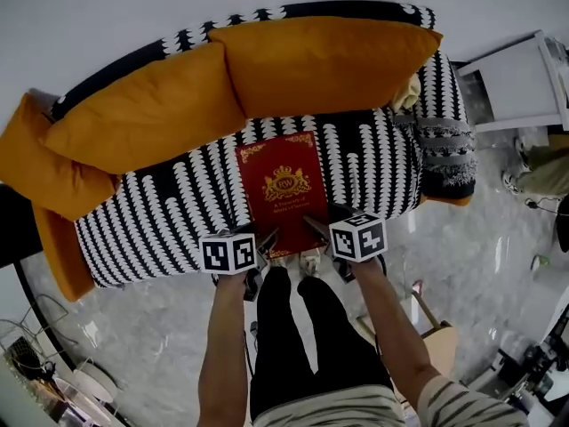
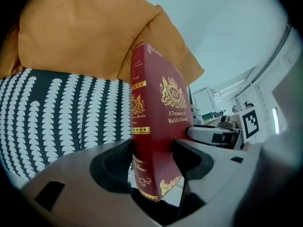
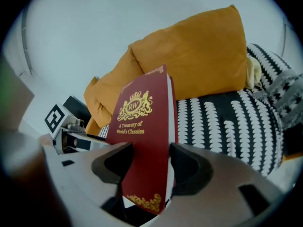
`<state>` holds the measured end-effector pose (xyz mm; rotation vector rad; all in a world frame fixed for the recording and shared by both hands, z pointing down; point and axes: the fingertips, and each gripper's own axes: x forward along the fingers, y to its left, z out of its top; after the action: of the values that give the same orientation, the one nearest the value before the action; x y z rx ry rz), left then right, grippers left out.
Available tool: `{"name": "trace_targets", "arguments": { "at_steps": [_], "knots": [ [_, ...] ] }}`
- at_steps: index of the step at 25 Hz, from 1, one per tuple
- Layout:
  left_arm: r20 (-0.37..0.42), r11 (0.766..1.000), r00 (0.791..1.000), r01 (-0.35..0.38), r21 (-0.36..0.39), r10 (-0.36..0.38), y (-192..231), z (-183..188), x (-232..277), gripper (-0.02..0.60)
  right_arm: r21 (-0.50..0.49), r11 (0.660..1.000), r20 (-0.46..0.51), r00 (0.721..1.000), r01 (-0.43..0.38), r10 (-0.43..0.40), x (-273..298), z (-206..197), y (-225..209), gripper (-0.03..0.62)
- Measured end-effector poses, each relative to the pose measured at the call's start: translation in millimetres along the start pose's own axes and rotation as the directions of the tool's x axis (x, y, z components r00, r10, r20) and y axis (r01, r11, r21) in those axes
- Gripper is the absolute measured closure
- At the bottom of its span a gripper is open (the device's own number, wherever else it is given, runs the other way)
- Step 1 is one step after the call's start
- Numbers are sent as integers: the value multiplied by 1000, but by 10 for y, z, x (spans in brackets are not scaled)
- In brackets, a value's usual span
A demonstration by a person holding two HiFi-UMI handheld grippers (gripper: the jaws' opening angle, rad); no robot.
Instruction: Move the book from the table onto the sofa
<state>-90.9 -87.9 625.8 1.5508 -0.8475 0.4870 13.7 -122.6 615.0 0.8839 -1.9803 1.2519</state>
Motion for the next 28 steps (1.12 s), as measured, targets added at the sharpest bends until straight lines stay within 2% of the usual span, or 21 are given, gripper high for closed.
{"name": "trace_targets", "arguments": {
  "at_steps": [7,15,21,28],
  "knots": [
    [-39,1000,999,-9,-10,9,211,-2,450,310,20,1000,-29,999,19,-18,309,-102,-371,332],
    [-90,1000,996,-26,-13,25,550,-60,713,310,32,999,-93,995,23,-20,711,-239,-530,333],
    [-105,999,994,-24,-35,21,775,-55,960,310,23,999,-133,990,41,-38,984,-277,-699,335],
    [-124,996,992,-24,-87,13,982,-64,1215,310,70,996,-160,986,58,-46,1259,-356,-879,339]
  ]
}}
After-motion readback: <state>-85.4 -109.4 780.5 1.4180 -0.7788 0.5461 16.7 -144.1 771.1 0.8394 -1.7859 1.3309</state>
